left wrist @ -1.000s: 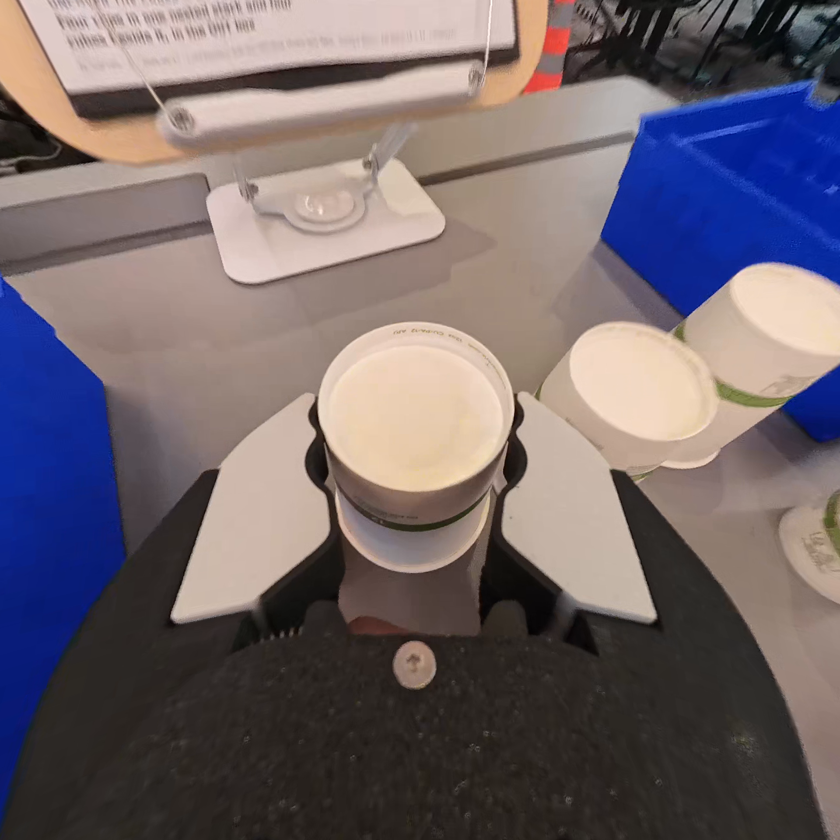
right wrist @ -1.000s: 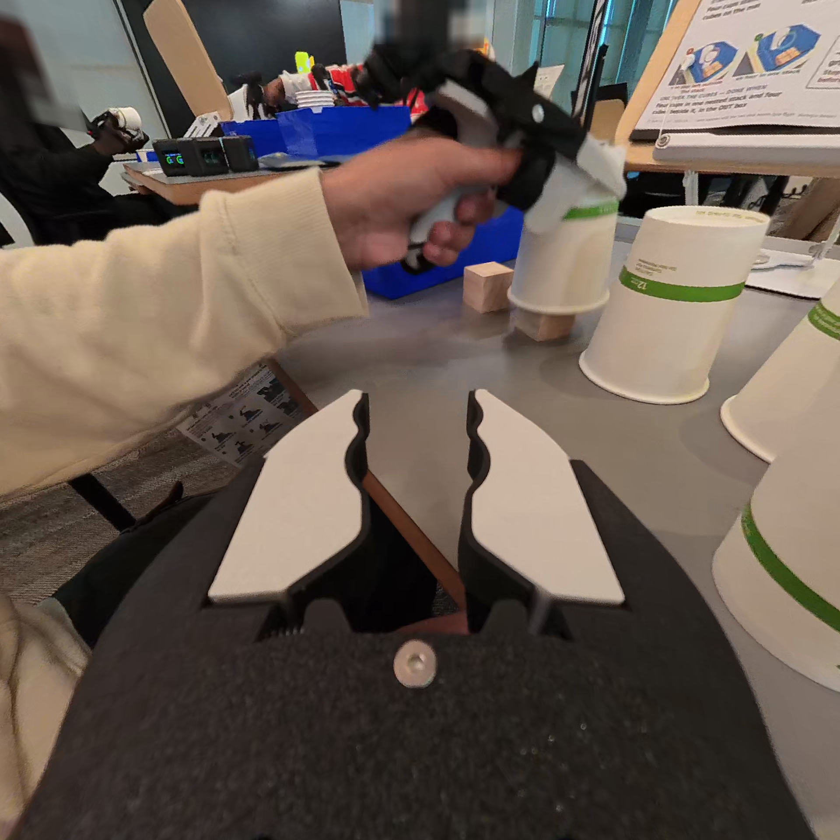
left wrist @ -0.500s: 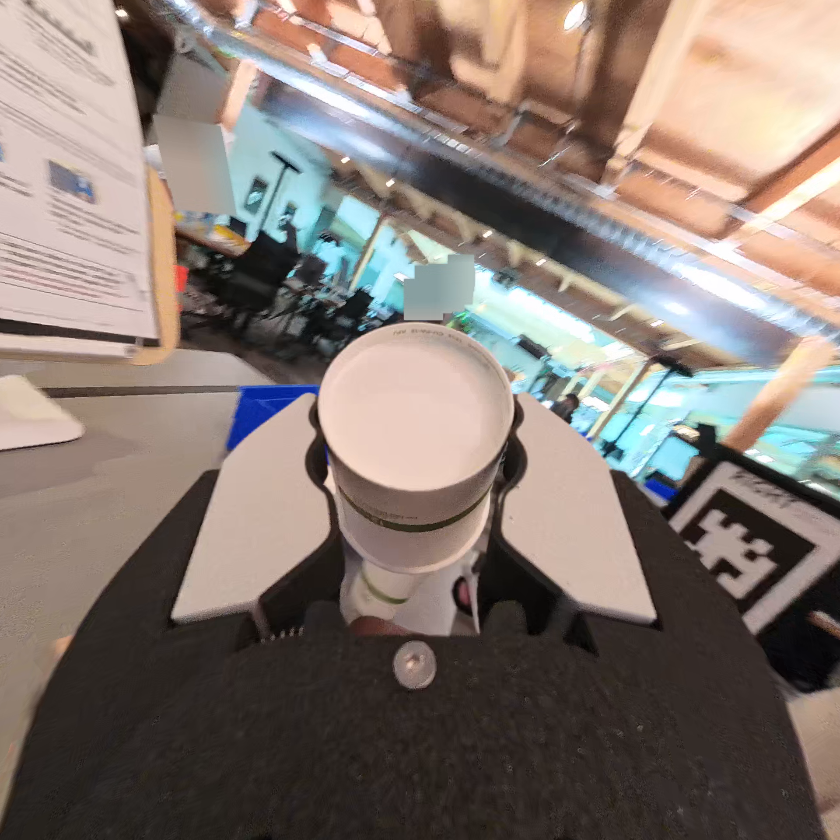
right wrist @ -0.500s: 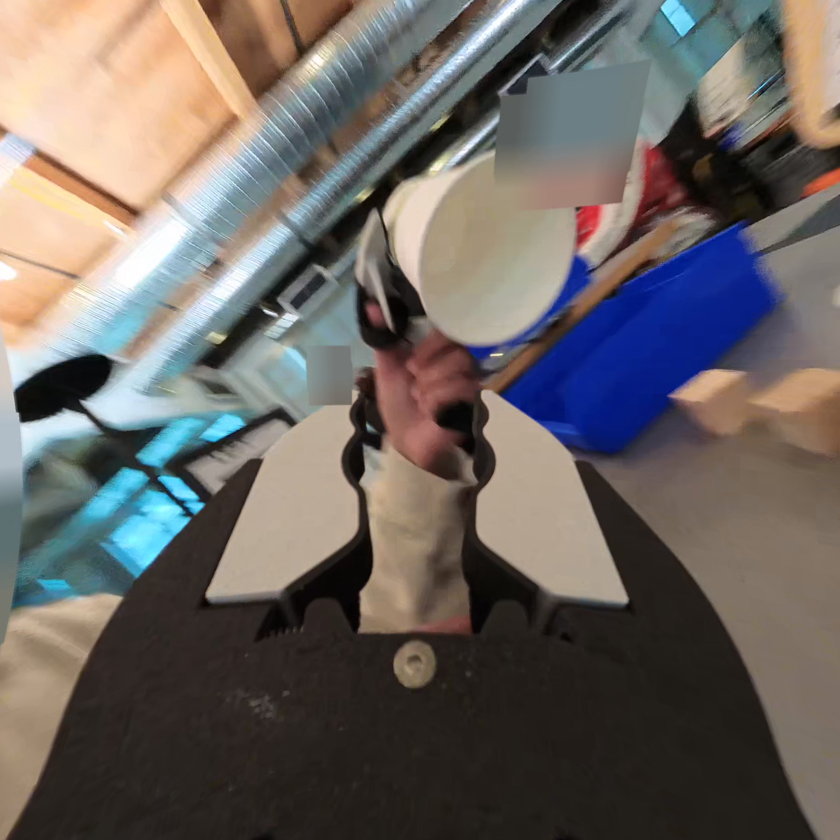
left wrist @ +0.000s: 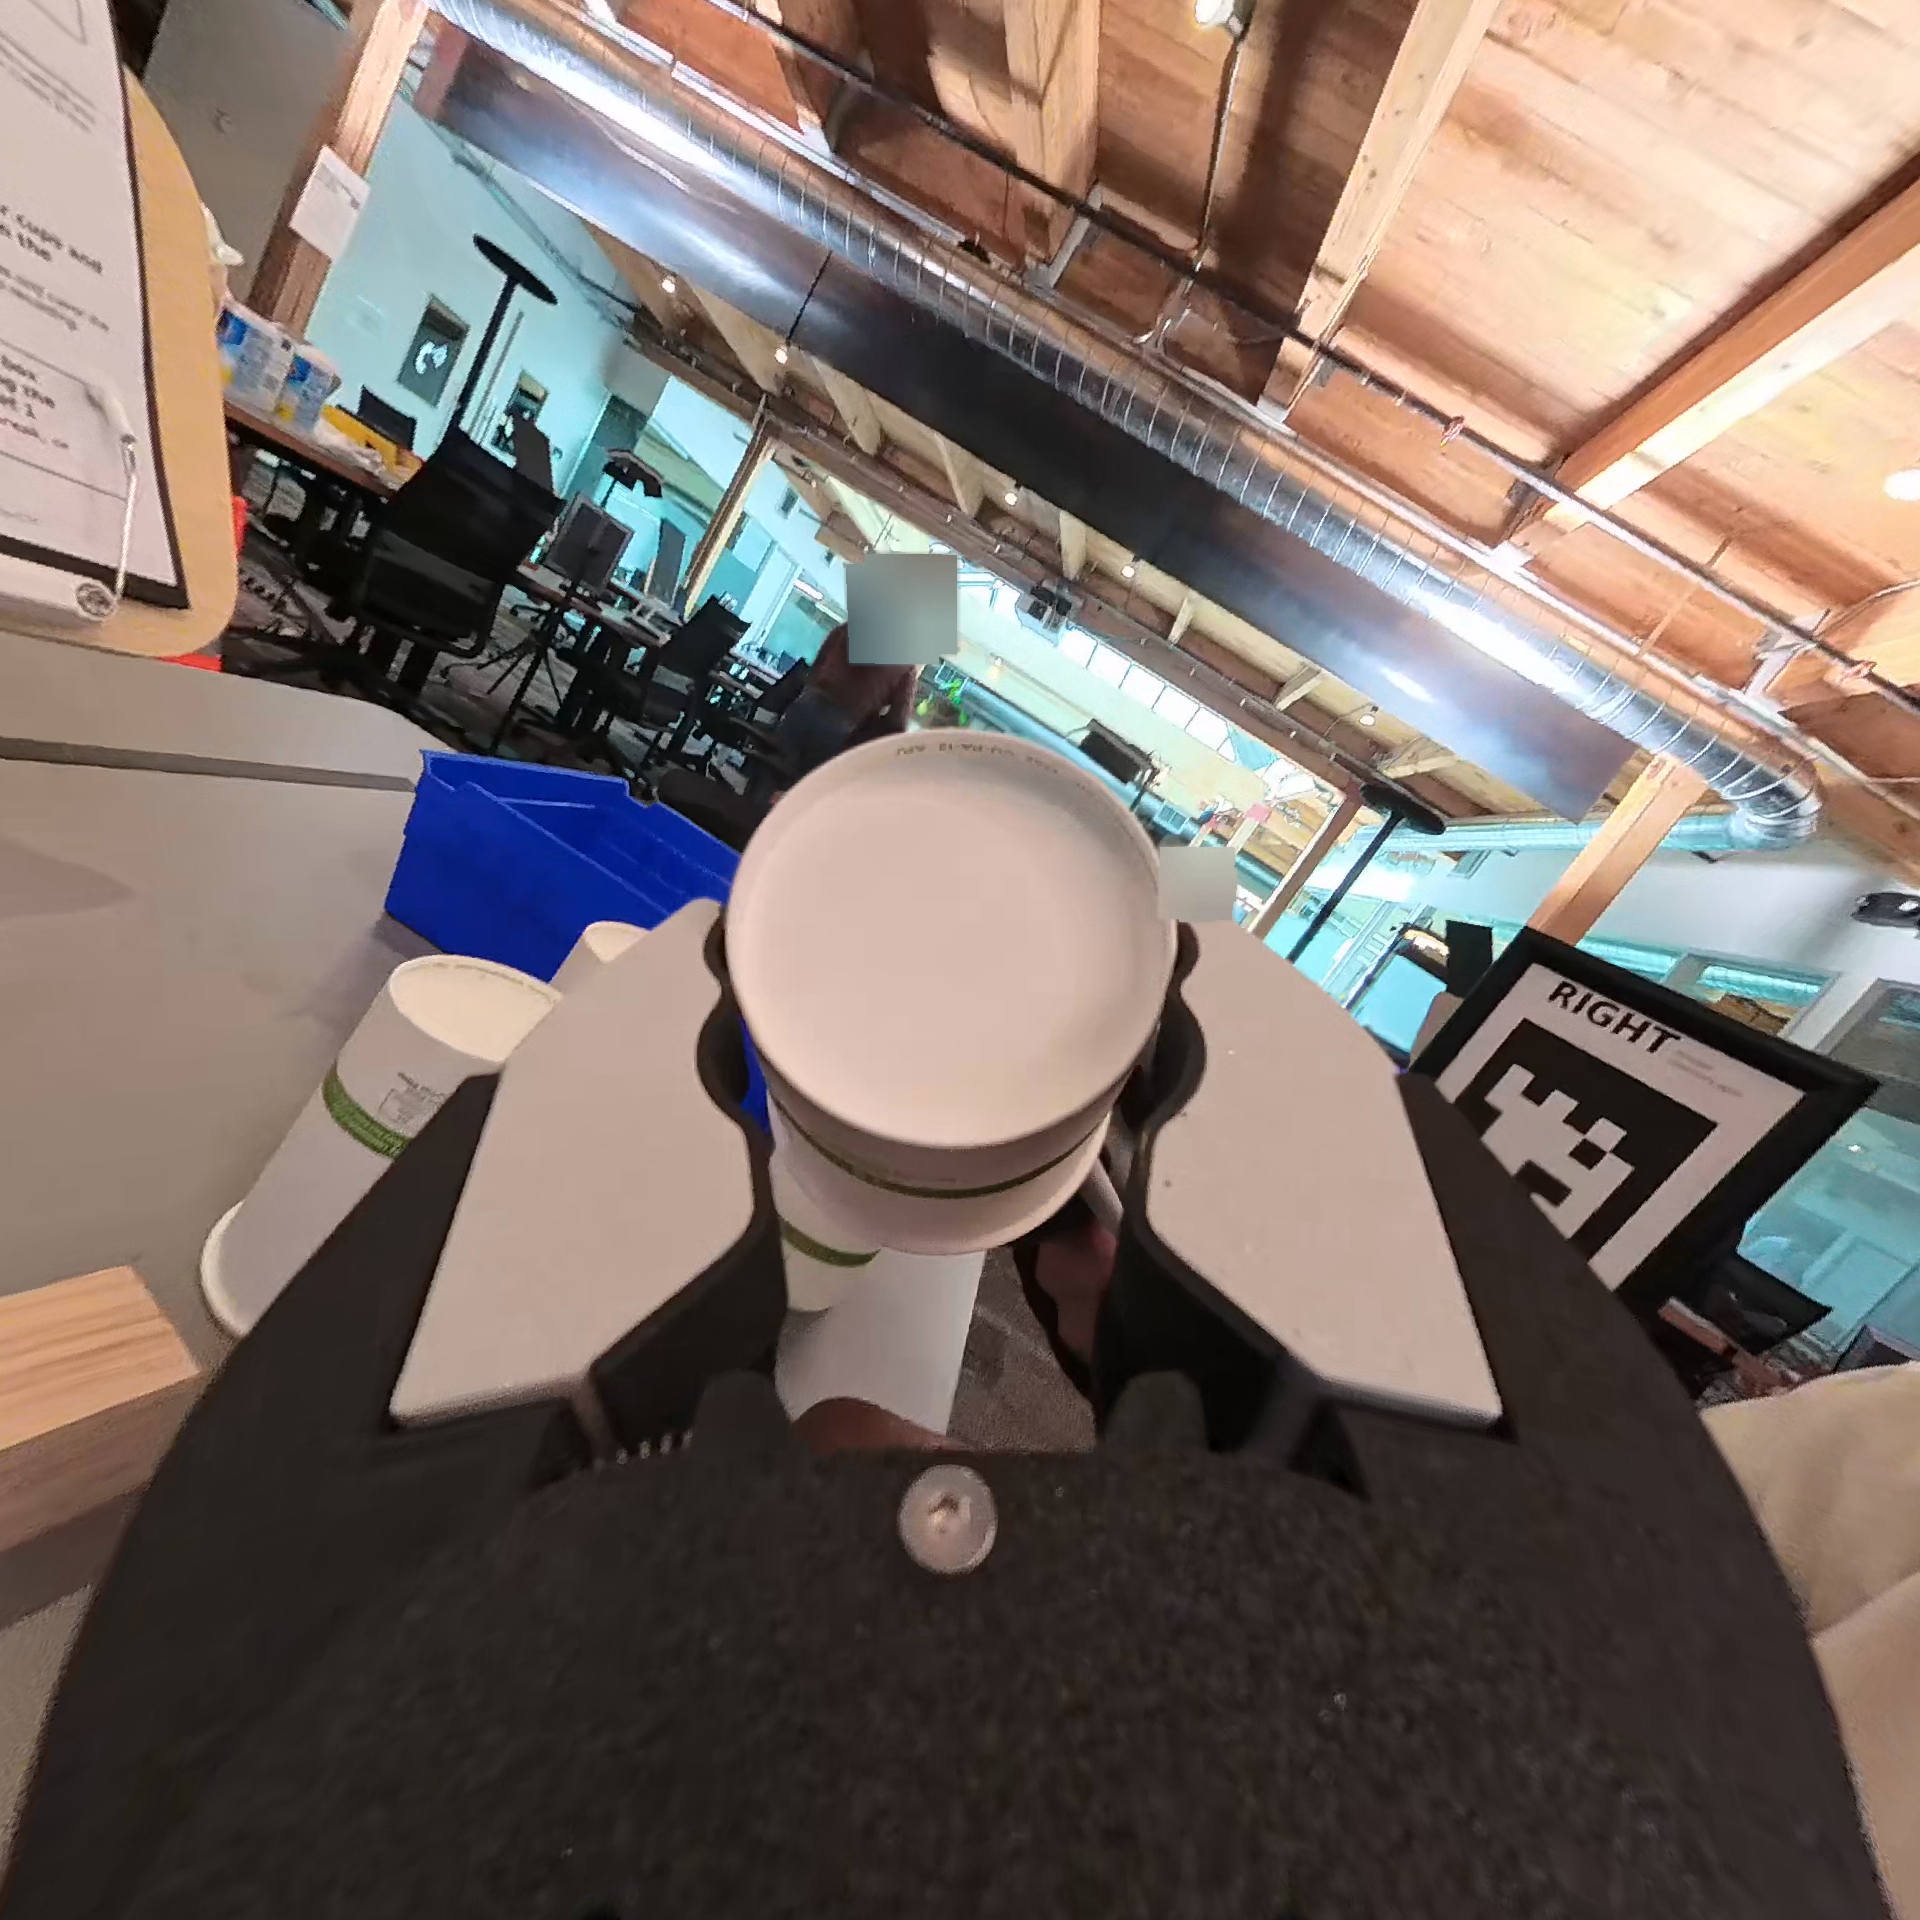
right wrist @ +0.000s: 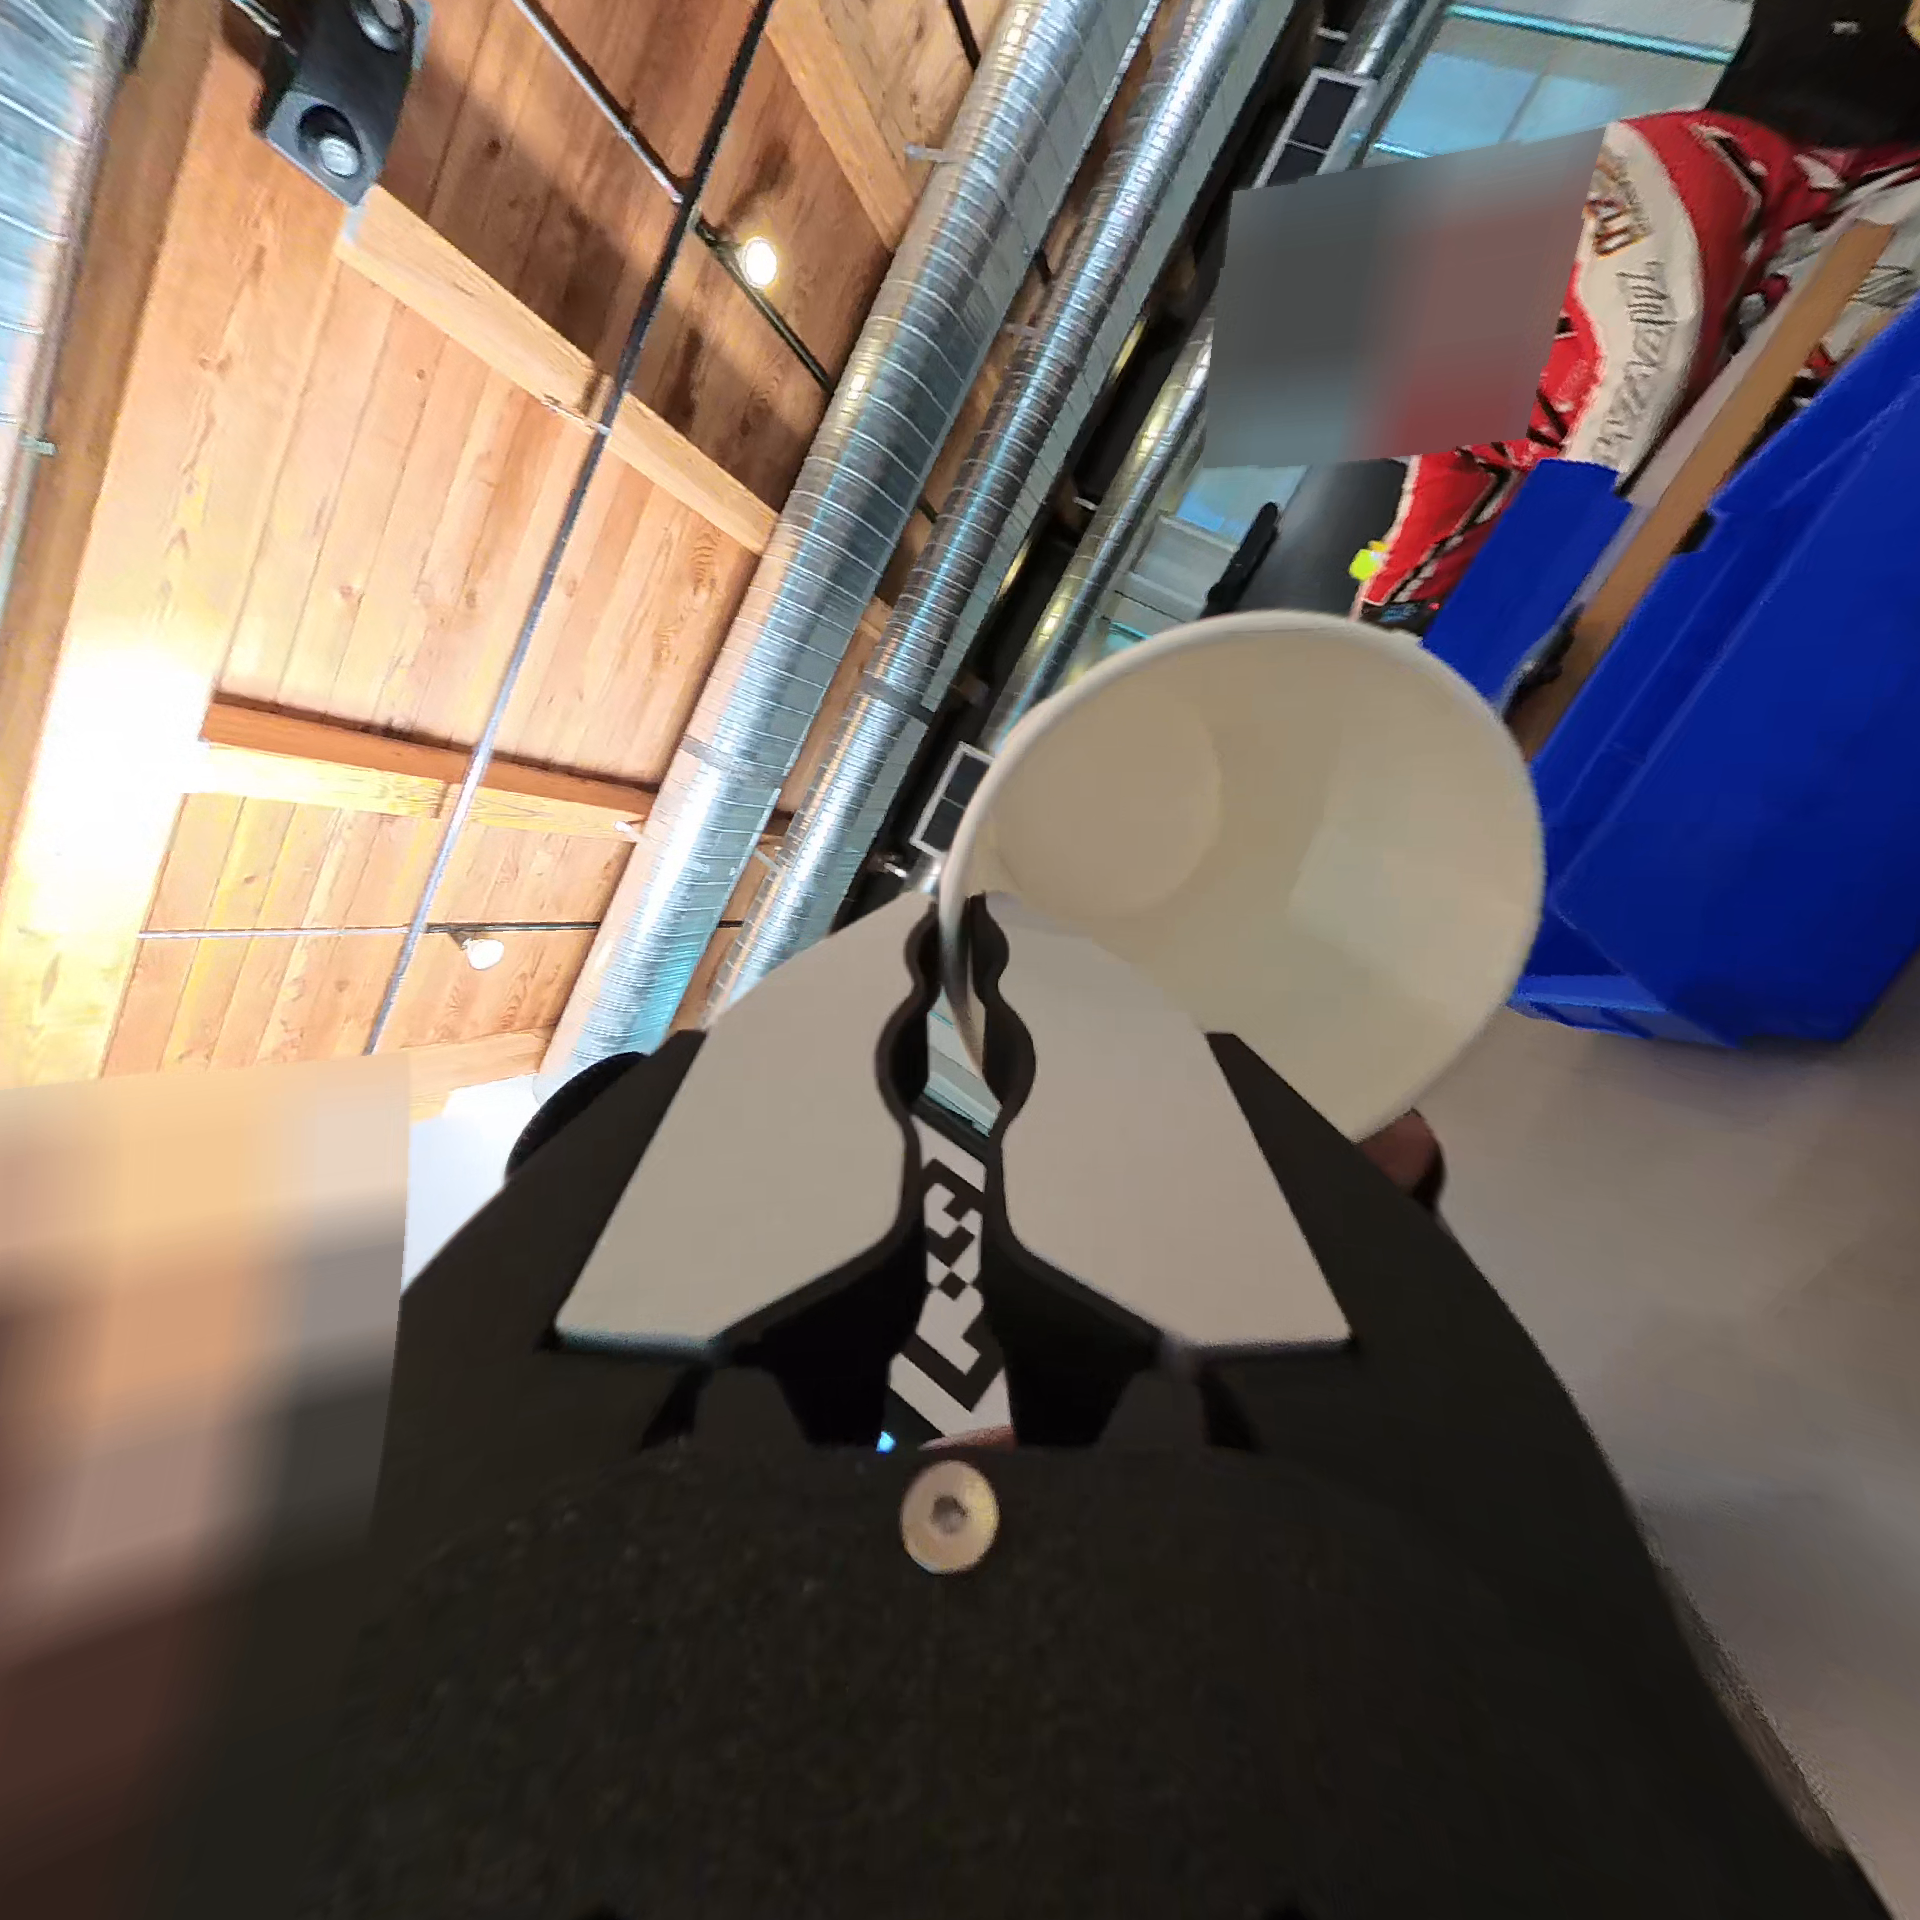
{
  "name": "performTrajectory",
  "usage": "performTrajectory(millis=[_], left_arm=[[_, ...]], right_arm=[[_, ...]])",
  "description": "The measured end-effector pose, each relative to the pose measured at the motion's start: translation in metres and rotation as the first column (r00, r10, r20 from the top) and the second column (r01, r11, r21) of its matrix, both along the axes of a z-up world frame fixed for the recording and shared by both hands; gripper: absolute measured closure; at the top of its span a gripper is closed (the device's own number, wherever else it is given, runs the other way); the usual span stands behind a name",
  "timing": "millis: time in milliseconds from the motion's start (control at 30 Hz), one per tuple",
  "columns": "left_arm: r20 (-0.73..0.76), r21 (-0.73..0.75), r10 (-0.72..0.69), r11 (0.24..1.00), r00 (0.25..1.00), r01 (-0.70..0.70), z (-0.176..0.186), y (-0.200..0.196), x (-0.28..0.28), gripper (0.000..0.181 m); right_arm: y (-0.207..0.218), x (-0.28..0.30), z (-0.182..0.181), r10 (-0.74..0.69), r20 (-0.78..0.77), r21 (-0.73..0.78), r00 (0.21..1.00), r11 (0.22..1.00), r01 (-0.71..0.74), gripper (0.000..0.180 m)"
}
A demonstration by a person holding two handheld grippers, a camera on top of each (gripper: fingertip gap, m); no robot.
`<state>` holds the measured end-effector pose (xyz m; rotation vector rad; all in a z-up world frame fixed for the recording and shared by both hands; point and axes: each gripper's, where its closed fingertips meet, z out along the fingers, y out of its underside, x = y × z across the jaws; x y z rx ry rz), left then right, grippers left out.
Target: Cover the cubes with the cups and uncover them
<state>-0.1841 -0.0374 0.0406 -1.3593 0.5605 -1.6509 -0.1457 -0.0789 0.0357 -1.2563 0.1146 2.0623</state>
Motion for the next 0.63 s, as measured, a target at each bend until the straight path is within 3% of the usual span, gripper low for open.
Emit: performTrajectory(millis=[200, 267, 333, 400, 500, 567, 633], left_arm=[[-0.142, 0.063, 0.032, 0.998, 0.989, -0.023, -0.016, -0.020, -0.019, 0.094], [-0.257, 0.100, 0.100, 0.992, 0.961, -0.077, -0.036, -0.026, -0.027, 0.094], [-0.417, 0.136, 0.204, 0.978, 0.886, -0.161, -0.071, -0.029, -0.034, 0.097], [-0.564, 0.216, 0.339, 0.941, 0.753, -0.262, -0.109, -0.027, -0.047, 0.098], [-0.670, 0.311, 0.467, 0.882, 0.577, -0.354, -0.138, -0.023, -0.063, 0.100], [-0.673, 0.340, 0.503, 0.861, 0.542, -0.378, -0.138, -0.022, -0.065, 0.102], [-0.665, 0.353, 0.516, 0.854, 0.540, -0.382, -0.134, -0.023, -0.063, 0.102]], right_arm=[[-0.004, 0.020, -0.001, -0.089, 0.179, 0.086, 0.980, 0.994, 0.075, 0.178], [-0.004, 0.038, 0.006, -0.183, 0.316, 0.169, 0.931, 0.976, 0.135, 0.178], [-0.004, 0.063, 0.017, -0.289, 0.480, 0.284, 0.828, 0.945, 0.165, 0.178], [-0.006, 0.088, 0.024, -0.375, 0.676, 0.404, 0.635, 0.909, 0.107, 0.178], [-0.011, 0.130, 0.020, -0.464, 0.864, 0.488, 0.197, 0.868, -0.097, 0.178], [-0.013, 0.156, 0.011, -0.451, 0.890, 0.429, -0.064, 0.877, -0.218, 0.178], [-0.020, 0.171, 0.000, -0.404, 0.880, 0.313, -0.249, 0.889, -0.335, 0.178]])
